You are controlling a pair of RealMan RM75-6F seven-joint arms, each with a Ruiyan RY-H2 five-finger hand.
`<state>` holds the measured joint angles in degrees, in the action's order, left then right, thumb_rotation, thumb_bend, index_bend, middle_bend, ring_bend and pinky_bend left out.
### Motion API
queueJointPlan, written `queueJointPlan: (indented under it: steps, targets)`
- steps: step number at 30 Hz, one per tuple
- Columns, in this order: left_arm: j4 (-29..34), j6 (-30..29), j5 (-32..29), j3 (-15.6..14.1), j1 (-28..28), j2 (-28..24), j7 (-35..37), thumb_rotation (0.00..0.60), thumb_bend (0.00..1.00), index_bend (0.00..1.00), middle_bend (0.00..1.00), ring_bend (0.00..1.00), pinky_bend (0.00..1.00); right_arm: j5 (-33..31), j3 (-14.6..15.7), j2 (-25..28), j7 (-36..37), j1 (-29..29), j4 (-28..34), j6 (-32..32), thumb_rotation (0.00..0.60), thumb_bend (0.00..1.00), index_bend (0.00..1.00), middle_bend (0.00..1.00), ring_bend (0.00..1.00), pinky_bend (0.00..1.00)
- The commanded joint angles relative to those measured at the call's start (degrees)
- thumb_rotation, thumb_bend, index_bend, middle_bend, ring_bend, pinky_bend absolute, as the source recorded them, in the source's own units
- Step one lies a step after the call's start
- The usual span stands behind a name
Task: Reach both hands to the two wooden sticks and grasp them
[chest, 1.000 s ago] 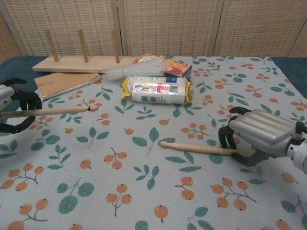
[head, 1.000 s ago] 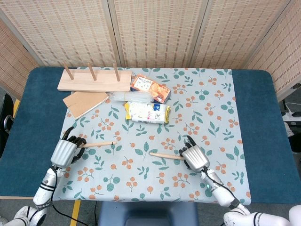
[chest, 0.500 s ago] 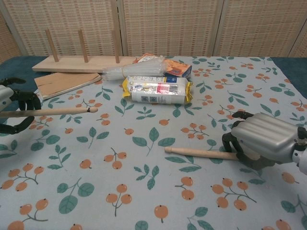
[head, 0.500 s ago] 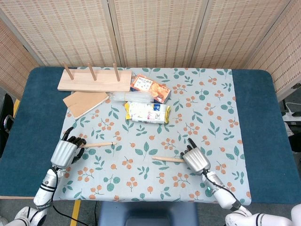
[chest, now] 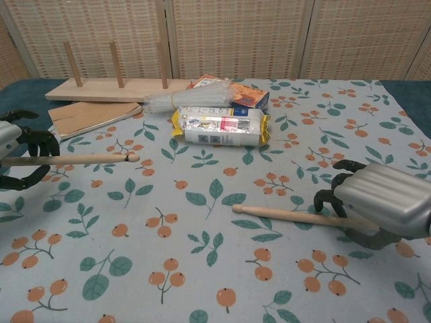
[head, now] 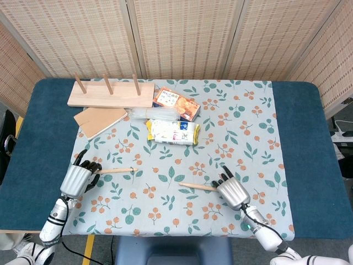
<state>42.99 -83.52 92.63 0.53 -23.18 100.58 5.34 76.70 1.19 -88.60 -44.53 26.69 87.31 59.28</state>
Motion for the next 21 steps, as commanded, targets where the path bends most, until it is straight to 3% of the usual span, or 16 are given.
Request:
queueJointPlan:
  steps: [1, 4, 11, 17, 21]
  targets:
    - [-0.01, -0.13, 0.10, -0.08, 0.02, 0.04, -0.30, 0.600, 0.51, 0.83, 0.84, 0.49, 0.14, -0.52, 0.06, -0.94, -0.87, -0.02, -0.88, 0.23, 0.600, 0.36, 0.35, 0.44, 0.21, 0.07]
    - [1.18, 1.09, -0.07, -0.52, 0.03, -0.56, 1.58, 0.600, 0.51, 0.83, 0.84, 0.49, 0.14, -1.24, -0.01, -1.24, -1.21, 0.00, -0.86, 0.18, 0.600, 0.36, 0.46, 0.50, 0.25, 0.08]
    - [1.77, 1.09, 0.05, -0.51, -0.08, -1.09, 0.21, 0.600, 0.51, 0.83, 0.84, 0.49, 0.14, 0.93, 0.08, -1.56, -0.99, -0.65, -0.94, 3.56, 0.600, 0.36, 0.84, 0.79, 0.54, 0.20]
    - [2.12, 1.05, -1.17, 0.75, -0.07, -0.73, -0.49, 0.600, 0.51, 0.84, 0.84, 0.50, 0.14, 3.74, 0.19, -0.03, 3.66, -1.17, 0.39, 5.63, 0.600, 0.36, 0.91, 0.84, 0.59, 0.23]
    - [4.58, 1.25, -2.71, 2.83, -0.82, -0.76, 0.37, 0.600, 0.51, 0.84, 0.84, 0.50, 0.14, 7.86, -0.32, 1.14, 10.68, -1.86, 2.38, 9.38, 0.600, 0.36, 0.92, 0.85, 0.59, 0.24]
